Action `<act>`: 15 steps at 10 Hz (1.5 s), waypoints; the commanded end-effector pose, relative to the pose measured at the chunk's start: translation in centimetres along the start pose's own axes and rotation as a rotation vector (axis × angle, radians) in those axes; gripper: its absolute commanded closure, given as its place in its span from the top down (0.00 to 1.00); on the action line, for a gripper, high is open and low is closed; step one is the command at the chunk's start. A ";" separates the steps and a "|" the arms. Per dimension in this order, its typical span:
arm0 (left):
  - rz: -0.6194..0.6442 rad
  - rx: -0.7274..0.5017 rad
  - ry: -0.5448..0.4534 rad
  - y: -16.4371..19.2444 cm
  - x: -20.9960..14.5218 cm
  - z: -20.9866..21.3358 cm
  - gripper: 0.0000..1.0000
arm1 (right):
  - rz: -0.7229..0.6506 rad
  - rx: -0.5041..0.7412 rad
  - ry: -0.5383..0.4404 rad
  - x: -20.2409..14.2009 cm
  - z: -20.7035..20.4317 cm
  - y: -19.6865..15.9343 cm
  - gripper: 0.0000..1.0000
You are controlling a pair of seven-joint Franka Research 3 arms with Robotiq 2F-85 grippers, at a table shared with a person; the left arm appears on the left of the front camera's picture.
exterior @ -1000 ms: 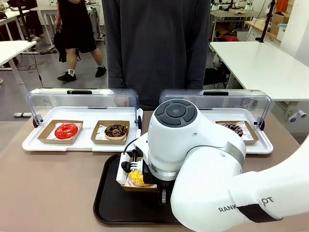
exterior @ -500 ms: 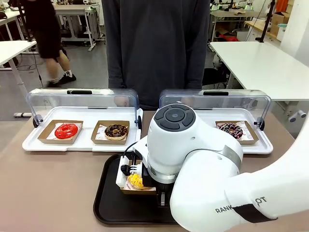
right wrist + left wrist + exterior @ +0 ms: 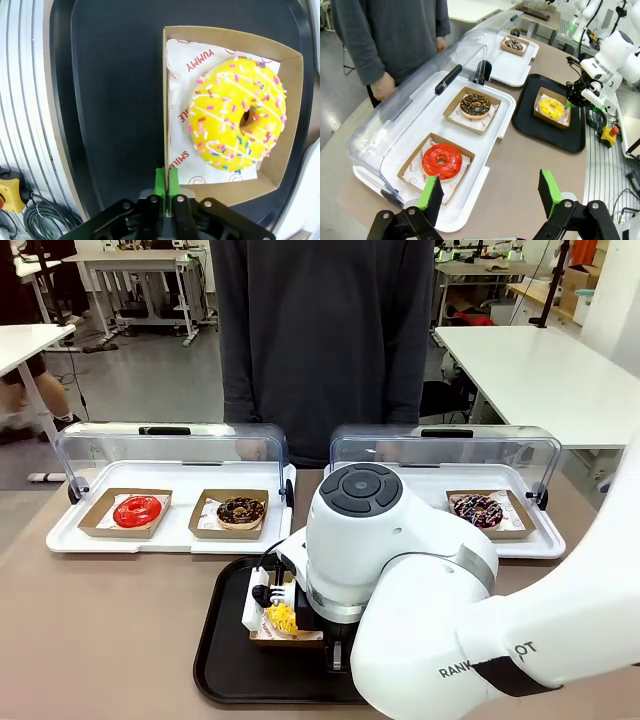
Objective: Move the third donut from the left to the tray.
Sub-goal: Pick up the Paper togo box containing the Donut indicated by the person and place it on the Handle tray.
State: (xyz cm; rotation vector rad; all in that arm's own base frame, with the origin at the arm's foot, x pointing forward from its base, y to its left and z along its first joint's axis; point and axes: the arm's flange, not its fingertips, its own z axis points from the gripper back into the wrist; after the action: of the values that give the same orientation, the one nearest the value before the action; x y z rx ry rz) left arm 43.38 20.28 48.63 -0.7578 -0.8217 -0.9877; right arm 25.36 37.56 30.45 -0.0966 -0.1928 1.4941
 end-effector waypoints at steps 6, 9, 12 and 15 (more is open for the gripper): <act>0.002 -0.004 0.003 -0.2 0.1 0.0 1.00 | -0.075 -0.019 -0.024 -1.1 5.4 -1.4 0.92; 0.002 -0.004 0.003 -0.2 0.1 0.0 1.00 | -0.084 -0.023 -0.035 -1.8 7.7 -2.1 1.00; 0.002 -0.004 0.003 -0.2 0.1 0.0 1.00 | -0.105 -0.053 -0.034 -1.4 7.0 -2.1 1.00; 0.002 -0.004 0.003 -0.2 0.1 0.0 1.00 | -0.105 -0.053 -0.034 -1.4 7.0 -2.1 1.00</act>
State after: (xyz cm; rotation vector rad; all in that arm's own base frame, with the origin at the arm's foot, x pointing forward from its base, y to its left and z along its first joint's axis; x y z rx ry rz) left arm 43.37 20.29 48.63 -0.7578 -0.8218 -0.9876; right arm 26.14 35.46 37.71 -0.0917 -0.2566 1.4010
